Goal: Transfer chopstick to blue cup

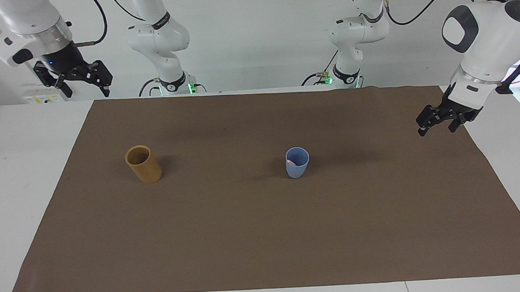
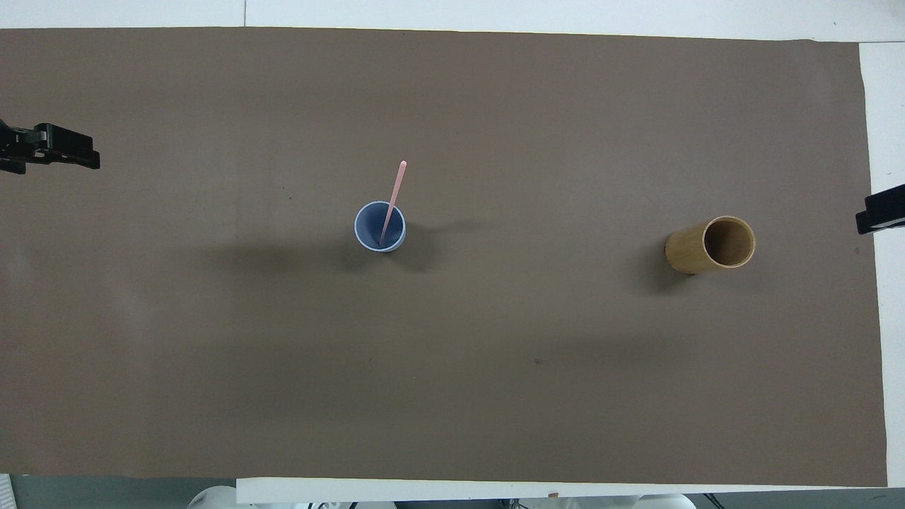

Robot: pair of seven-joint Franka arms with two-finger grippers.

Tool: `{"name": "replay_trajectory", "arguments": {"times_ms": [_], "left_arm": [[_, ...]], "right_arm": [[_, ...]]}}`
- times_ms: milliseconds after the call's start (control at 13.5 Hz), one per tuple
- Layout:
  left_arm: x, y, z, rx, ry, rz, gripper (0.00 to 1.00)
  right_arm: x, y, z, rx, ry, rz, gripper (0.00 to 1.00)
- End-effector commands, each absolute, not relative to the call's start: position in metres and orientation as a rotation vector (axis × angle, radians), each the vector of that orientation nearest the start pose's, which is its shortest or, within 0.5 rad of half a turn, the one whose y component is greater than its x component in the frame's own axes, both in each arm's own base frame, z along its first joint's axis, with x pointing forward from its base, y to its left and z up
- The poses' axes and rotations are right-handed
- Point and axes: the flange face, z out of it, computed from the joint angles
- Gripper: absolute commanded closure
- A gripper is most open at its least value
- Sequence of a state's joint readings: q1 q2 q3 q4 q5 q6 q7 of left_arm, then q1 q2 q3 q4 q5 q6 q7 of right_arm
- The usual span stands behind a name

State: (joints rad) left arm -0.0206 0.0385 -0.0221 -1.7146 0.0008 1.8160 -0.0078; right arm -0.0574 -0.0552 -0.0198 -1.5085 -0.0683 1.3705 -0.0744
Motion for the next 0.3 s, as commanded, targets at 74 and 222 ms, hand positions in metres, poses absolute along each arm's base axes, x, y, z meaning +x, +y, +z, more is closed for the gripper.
{"name": "replay_trajectory", "arguments": {"times_ms": [74, 222], "left_arm": [[0.5820, -0.0243, 0.5585, -3.126, 0.063, -0.085, 0.01], [0.5803, -0.0304, 0.5621, -3.125, 0.079, -0.087, 0.01]], "right_arm": [[0.5108, -0.0541, 0.6598, -3.185, 0.007, 0.132, 0.01], [0.5117, -0.0623, 0.6565, -3.176, 0.032, 0.143, 0.01]]}}
